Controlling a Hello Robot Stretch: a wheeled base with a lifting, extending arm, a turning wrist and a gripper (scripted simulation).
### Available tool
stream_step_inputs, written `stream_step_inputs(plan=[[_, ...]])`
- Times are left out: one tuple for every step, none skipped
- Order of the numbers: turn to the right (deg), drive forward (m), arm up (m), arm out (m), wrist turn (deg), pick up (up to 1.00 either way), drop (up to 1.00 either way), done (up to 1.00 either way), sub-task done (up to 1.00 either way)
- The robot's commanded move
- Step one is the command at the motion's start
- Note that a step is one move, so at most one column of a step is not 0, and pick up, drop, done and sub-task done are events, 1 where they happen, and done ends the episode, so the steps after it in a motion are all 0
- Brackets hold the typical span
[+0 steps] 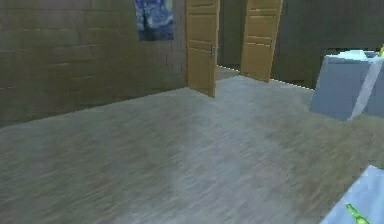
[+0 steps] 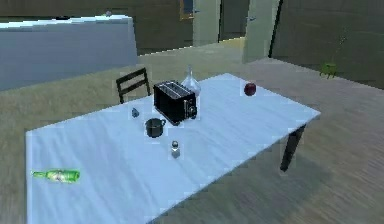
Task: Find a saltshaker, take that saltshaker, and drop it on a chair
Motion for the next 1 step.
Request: stream_step_inputs(plan=[[-3.0, 0.0, 0.0, 0.0, 0.0, 0.0, 0.0, 0.0, 0.0]])
